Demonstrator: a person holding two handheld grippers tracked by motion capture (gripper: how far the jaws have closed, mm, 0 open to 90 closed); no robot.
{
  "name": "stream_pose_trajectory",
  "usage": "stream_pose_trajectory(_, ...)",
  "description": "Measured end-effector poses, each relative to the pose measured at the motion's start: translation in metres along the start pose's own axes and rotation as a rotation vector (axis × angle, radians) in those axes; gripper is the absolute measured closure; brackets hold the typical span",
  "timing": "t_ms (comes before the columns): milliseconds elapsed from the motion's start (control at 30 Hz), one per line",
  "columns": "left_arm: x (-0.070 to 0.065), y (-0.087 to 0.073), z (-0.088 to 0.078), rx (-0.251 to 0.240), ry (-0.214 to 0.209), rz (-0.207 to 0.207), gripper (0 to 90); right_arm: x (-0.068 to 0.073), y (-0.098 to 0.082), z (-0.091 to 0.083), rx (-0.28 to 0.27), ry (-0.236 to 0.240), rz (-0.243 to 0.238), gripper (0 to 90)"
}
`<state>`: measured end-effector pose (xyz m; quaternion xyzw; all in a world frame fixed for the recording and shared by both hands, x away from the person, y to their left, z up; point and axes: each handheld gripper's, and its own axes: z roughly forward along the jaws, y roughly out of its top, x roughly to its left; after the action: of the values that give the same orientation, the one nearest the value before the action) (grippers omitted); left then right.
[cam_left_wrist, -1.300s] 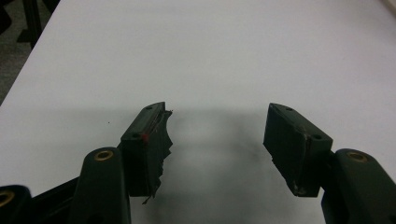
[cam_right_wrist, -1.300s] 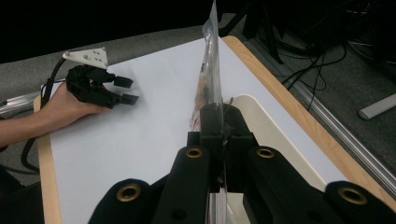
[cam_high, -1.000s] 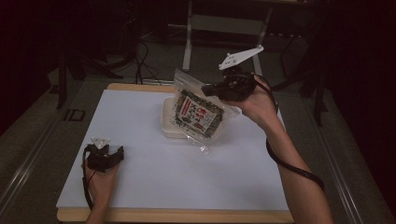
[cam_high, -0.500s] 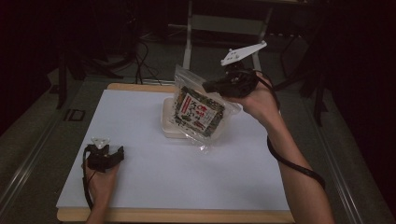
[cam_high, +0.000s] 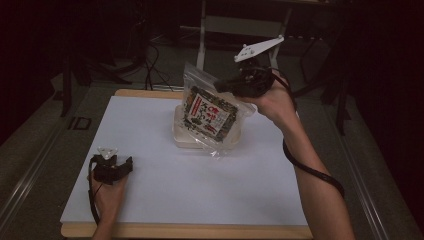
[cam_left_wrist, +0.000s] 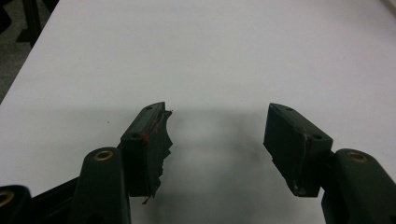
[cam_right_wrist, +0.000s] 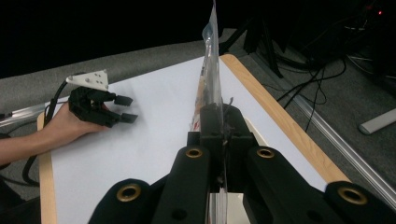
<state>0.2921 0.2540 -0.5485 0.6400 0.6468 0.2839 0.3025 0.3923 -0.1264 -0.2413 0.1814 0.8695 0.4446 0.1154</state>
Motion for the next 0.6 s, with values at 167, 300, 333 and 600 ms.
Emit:
stream_pose_trajectory(167, 0.0, 0.0, 0.0, 0.001, 0.001, 0.003, 39.7, -0.002, 0.005, 0.0, -0.004, -0.002, -0.004, 89.6)
stream_pose_trajectory(300, 0.0, 0.0, 0.0, 0.0, 0.0, -0.002, 39.7, -0.003, 0.006, 0.001, -0.003, -0.005, -0.005, 89.6)
stream_pose_trajectory(333, 0.0, 0.0, 0.0, 0.001, -0.001, -0.001, 39.7, -0.004, 0.006, 0.002, -0.002, -0.007, -0.005, 89.6)
stream_pose_trajectory(600, 0.0, 0.0, 0.0, 0.002, 0.002, 0.003, 39.8, -0.013, 0.005, 0.002, -0.011, -0.015, 0.008, 89.6)
